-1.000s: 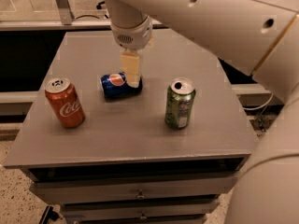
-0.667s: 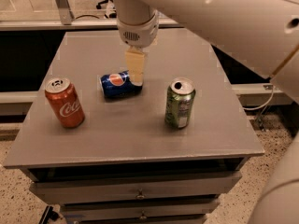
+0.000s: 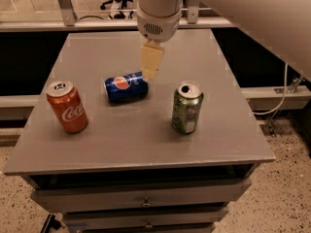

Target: Knock pepsi can over

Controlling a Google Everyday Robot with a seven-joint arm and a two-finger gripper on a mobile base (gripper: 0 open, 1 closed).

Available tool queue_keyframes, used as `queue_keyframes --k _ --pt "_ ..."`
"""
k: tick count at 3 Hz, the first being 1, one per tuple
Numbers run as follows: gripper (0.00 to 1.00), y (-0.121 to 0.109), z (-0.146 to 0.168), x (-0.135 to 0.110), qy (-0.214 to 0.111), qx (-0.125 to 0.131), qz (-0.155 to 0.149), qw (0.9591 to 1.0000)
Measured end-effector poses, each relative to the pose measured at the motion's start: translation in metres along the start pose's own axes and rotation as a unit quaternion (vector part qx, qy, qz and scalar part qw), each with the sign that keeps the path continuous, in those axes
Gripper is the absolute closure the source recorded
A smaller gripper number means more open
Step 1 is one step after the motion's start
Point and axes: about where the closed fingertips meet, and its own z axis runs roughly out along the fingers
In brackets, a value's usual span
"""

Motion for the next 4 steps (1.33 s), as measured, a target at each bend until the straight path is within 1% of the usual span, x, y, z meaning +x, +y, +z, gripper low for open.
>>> queue_keyframes --k 1,2,3,4 --pt "0.24 -0.0059 -0.0101 0.0009 -0.053 -0.004 -0.007 0.9985" --pt "0.24 -0.0112 -0.0199 -0.0011 -0.104 -0.012 -0.016 0.9944" --pt "0.06 -0.0076 -0.0198 -0.0038 -0.106 -0.016 -0.02 0.994" --pt "0.0 -0.0072 -0.0194 -0.0043 -0.106 -0.017 -0.02 0.994"
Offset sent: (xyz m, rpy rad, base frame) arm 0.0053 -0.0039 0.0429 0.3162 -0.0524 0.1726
